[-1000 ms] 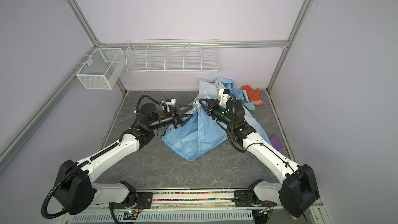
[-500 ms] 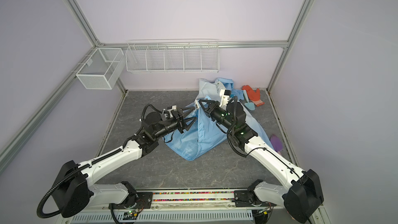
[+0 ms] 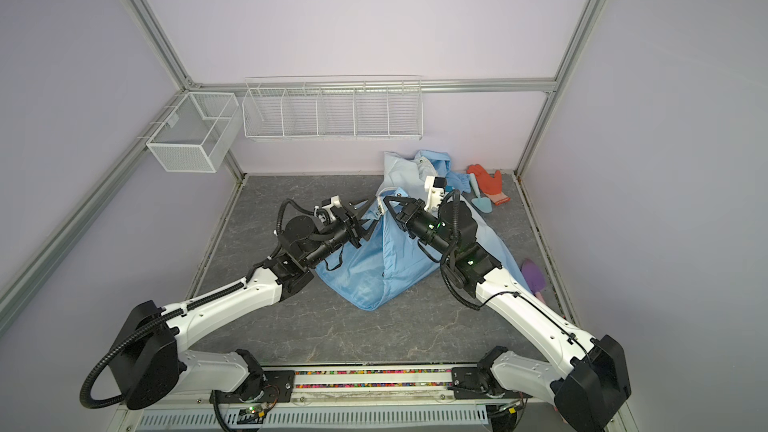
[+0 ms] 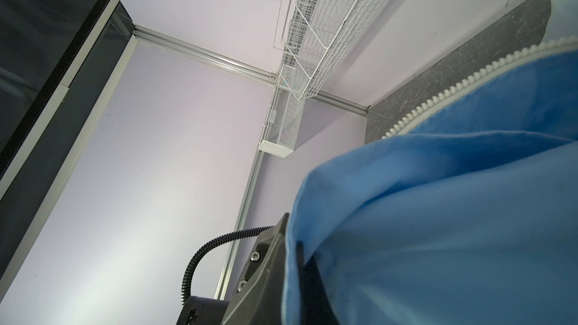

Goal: Zip up the jacket

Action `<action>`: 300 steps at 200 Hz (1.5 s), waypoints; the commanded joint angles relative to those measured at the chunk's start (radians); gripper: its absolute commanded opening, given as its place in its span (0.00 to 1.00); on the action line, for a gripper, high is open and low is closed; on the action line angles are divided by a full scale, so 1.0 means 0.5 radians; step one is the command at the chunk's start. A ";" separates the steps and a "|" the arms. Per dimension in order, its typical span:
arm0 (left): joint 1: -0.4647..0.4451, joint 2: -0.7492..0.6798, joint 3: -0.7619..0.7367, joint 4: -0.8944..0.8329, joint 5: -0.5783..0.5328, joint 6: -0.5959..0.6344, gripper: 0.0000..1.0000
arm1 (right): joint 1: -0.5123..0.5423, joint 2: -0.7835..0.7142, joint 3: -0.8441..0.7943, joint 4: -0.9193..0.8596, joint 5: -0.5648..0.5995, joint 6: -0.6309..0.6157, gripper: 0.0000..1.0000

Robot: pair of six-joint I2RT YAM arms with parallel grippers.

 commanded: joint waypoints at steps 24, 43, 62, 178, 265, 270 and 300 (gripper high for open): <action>-0.017 0.024 0.037 0.252 -0.118 0.004 0.27 | 0.018 -0.089 -0.029 0.047 -0.012 -0.019 0.07; -0.017 0.008 0.033 0.237 -0.122 0.012 0.21 | 0.015 -0.107 -0.039 0.029 0.007 -0.022 0.07; -0.016 0.003 0.035 0.222 -0.117 0.021 0.15 | 0.012 -0.110 -0.036 0.017 0.011 -0.022 0.07; -0.014 0.024 0.090 0.193 0.006 0.117 0.00 | -0.051 -0.043 -0.031 0.062 -0.158 0.080 0.29; -0.011 0.032 0.143 0.180 0.041 0.158 0.00 | -0.058 -0.006 -0.042 0.045 -0.270 0.070 0.17; -0.011 0.031 0.143 0.175 0.042 0.160 0.00 | -0.058 -0.014 -0.049 0.044 -0.263 0.070 0.16; -0.010 0.017 0.134 0.165 0.035 0.164 0.00 | -0.062 -0.054 -0.064 -0.007 -0.205 0.062 0.11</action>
